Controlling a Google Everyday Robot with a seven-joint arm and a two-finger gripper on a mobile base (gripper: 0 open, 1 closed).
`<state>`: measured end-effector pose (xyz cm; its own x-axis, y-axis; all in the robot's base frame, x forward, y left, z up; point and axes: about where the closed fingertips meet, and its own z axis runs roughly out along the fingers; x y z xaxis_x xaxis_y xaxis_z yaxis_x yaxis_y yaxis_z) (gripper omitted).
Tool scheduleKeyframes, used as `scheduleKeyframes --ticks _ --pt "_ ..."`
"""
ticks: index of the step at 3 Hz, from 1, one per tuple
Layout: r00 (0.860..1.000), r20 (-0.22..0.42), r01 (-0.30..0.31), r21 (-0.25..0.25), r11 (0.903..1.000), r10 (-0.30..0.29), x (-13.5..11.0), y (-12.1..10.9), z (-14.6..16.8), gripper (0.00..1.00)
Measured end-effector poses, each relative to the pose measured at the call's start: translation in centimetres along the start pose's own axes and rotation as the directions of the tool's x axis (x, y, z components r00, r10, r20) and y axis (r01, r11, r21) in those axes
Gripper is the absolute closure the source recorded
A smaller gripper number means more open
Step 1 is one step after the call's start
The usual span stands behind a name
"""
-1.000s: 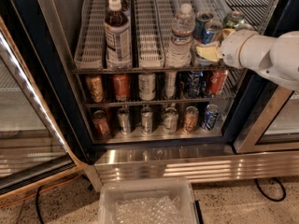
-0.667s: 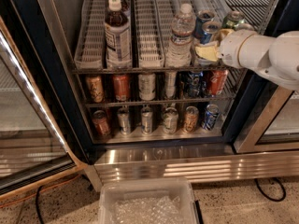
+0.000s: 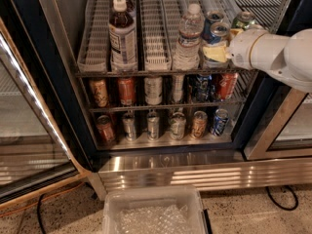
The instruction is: Pick redbull can from top shelf of fridge
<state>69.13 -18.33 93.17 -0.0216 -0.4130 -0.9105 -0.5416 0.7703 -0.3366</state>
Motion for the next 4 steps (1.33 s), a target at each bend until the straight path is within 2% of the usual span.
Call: scheduleKeyframes --ticks 1,2,3,4 --pt "0.998 0.044 -0.039 -0.043 0.9983 0.041 -2.9 0.0 -1.1 1.00" --pt "0.997 0.062 -0.047 -0.061 0.9970 0.051 -5.3 -0.6 -2.2 1.00" --pt "1.000 0.025 -0.008 -0.083 0.9965 0.010 -6.8 -1.3 -3.8 1.00" --pt "0.996 -0.040 0.073 -0.115 0.9907 -0.078 -6.6 -3.4 -6.9 1.00"
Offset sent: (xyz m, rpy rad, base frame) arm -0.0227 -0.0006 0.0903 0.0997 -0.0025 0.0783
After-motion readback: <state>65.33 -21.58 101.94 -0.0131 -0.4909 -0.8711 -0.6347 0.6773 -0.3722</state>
